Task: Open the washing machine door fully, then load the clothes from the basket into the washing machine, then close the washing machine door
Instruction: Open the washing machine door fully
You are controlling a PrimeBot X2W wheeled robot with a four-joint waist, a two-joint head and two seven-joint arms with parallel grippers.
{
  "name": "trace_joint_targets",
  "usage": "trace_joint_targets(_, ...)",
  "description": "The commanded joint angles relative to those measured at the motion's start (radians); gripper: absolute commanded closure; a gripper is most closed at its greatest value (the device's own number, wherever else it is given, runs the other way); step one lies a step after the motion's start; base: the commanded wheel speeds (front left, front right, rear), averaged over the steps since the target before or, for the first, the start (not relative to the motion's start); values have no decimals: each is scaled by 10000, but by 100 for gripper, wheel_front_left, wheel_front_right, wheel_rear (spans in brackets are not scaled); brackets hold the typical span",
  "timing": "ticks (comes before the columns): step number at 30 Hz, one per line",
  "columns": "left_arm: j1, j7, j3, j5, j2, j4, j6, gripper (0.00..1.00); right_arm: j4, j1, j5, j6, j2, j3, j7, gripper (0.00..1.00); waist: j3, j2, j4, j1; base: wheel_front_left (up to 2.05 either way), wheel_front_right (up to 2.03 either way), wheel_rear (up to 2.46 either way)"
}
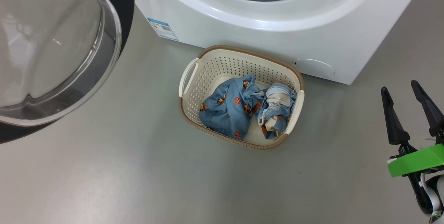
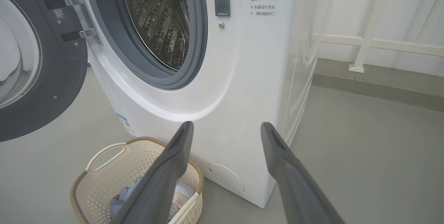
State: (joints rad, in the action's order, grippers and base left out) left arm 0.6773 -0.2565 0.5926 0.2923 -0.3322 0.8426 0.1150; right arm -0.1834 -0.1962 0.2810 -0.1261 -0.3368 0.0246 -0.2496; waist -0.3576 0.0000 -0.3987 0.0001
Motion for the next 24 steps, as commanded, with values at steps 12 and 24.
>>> trace_joint_targets(12, -455, -53, -31, -329, -61, -393, 149, 100, 87, 274, -62, -46, 114, 195, -122, 0, 816, 0, -27, 0, 0, 0, 0)
trace_joint_targets(24, -2537, -53, -2150, 748, 554, -2745, 155, 82, 54, 710, 8, -46, 410, 218, -122, 0, 1806, 0, 8, 0, 0, 0, 0)
